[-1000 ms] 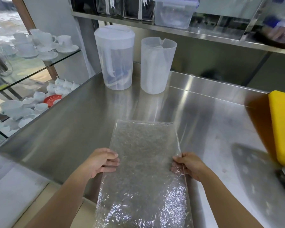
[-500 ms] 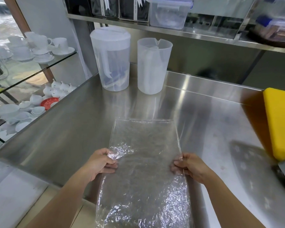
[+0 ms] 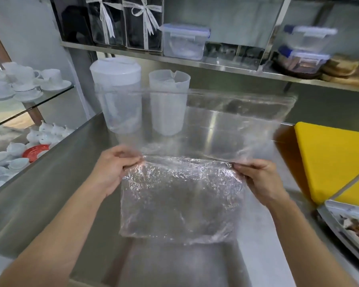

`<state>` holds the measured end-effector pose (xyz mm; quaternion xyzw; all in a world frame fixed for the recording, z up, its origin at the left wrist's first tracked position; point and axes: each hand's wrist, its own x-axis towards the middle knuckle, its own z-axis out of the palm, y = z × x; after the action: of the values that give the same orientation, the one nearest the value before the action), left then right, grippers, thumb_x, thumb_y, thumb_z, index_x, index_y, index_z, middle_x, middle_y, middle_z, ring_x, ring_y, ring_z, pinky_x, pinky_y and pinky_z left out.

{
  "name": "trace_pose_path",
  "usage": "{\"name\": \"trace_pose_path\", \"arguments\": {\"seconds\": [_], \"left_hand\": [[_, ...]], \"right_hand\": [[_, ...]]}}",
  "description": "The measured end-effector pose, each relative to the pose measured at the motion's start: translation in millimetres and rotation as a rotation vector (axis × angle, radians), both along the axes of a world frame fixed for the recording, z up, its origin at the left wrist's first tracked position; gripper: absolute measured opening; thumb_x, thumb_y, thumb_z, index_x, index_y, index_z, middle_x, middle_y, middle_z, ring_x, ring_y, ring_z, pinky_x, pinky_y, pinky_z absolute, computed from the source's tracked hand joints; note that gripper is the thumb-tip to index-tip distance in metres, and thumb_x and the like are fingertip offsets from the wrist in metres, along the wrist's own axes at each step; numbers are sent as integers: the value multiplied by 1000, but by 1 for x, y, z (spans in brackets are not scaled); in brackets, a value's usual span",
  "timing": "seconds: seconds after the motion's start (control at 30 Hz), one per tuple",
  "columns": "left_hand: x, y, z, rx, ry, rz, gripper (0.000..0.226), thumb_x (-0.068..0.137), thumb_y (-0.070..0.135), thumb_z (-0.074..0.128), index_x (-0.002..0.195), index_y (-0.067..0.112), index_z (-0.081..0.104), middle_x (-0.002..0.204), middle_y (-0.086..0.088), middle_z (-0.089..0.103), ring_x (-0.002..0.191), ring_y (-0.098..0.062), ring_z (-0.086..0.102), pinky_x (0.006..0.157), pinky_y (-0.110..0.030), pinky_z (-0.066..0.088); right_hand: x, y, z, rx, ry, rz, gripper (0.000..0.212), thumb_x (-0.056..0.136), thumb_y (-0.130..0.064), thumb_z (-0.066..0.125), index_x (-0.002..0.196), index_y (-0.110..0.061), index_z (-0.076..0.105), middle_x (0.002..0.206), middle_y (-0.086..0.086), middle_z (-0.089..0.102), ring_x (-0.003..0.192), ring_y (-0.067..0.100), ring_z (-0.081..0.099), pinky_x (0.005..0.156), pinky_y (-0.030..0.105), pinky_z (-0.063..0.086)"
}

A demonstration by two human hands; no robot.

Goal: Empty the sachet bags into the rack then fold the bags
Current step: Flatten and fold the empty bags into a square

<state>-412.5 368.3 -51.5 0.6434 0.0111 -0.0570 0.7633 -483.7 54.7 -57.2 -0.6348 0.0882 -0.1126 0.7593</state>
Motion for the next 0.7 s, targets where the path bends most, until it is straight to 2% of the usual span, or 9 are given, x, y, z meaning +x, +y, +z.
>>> {"name": "trace_pose_path", "arguments": {"seconds": [0.1,0.2,0.27,0.33,0.43,0.5,0.6,0.63,0.7], "left_hand": [[3,-14,18,-33,-94,-55,21,77,-15,55,75,5,62,58,1,71,58,-7,68,56,-13,53],[1,-23,21,-11,-136,-165,37,79,-16,49,66,12,70,58,5,70,54,-4,64,54,-13,51],[-1,-25,19,55,-148,-175,43,77,-18,49,58,14,70,56,8,69,52,0,63,54,-14,49],[-1,-29,16,21,-120,-133,43,78,-23,44,55,6,66,57,4,71,54,-2,66,52,-12,51],[2,-34,13,-30,-86,-139,52,80,-23,40,49,7,70,66,-3,73,62,-7,69,60,-15,56],[4,-36,16,-64,-88,-155,49,81,-20,41,56,7,74,68,-4,74,69,-12,70,69,-19,58],[1,-38,23,-212,-35,-314,11,69,5,66,77,3,74,84,-12,71,85,-22,65,76,-33,57],[1,-38,23,-189,-32,-349,27,60,13,76,85,2,73,93,-13,69,91,-21,63,83,-35,52],[0,-42,21,-29,-70,-366,38,60,4,79,97,5,69,108,-13,65,101,-19,60,91,-33,42]], "right_hand": [[0,-15,13,85,-61,11,11,55,4,75,54,-7,74,58,4,72,58,10,70,53,12,52],[-12,-28,21,28,-100,17,22,33,-15,76,54,-10,75,59,2,73,58,10,70,57,14,55],[-21,-33,27,-122,-106,41,12,47,1,72,55,-8,73,57,-2,72,54,6,68,55,13,53],[-24,-39,26,-202,-91,-5,41,65,26,53,46,-6,69,52,-4,70,51,3,65,51,11,50],[-26,-45,21,-260,-78,-36,56,70,32,39,41,-6,68,51,-2,69,53,4,65,54,11,51],[-28,-49,20,-336,-78,-23,58,73,30,38,45,-9,70,54,-1,70,58,3,65,59,11,51],[-33,-55,22,-391,-85,-62,59,73,30,38,45,-11,70,56,-6,71,59,0,66,57,9,50],[-35,-56,23,-416,-82,-67,59,72,30,38,45,-13,70,56,-8,71,59,-1,65,55,9,49],[-39,-60,24,-484,-73,-39,62,71,30,40,46,-17,71,58,-13,71,62,-4,64,55,7,47]]}}
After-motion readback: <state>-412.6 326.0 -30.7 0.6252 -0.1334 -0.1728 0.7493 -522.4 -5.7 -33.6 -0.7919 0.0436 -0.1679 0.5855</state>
